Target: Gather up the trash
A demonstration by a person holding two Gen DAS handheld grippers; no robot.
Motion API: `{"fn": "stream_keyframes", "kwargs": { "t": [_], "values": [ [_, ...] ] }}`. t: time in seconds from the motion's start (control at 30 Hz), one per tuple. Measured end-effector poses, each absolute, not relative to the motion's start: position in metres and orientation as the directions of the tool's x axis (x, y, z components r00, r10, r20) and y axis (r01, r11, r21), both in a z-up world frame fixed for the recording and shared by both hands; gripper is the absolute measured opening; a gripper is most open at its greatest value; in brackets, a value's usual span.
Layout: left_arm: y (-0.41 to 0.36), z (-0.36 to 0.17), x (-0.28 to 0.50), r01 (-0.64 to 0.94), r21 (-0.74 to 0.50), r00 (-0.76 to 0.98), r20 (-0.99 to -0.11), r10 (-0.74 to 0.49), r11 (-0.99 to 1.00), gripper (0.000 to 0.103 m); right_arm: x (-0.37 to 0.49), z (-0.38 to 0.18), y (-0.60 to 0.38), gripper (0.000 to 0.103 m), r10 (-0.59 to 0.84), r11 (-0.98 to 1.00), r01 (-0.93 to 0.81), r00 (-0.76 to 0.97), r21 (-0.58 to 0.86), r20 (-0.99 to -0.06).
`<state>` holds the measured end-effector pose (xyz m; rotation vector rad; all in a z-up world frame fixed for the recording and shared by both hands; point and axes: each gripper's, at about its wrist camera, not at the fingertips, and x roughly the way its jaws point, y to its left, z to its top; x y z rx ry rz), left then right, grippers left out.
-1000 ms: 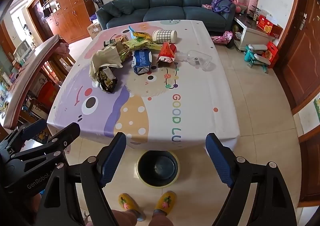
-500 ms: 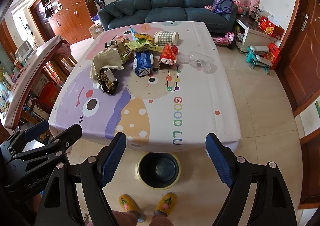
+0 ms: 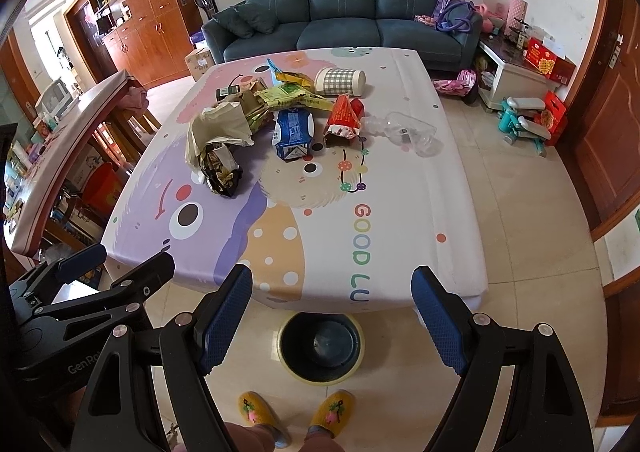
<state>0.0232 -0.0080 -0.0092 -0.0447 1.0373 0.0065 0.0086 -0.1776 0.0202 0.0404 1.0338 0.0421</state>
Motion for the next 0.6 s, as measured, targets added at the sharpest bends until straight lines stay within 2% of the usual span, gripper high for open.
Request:
{"fn": "stream_keyframes", "kwargs": {
  "t": [0.6],
  "values": [
    [-0.008,-0.004,0.035,-0.042,-0.021,0.516,-0.856,0.003,0.999,0.087,0.017,0.021,-0.176,0.084,0.059,0.998,-0.015,0.513,0.059,-0.856]
  ]
}}
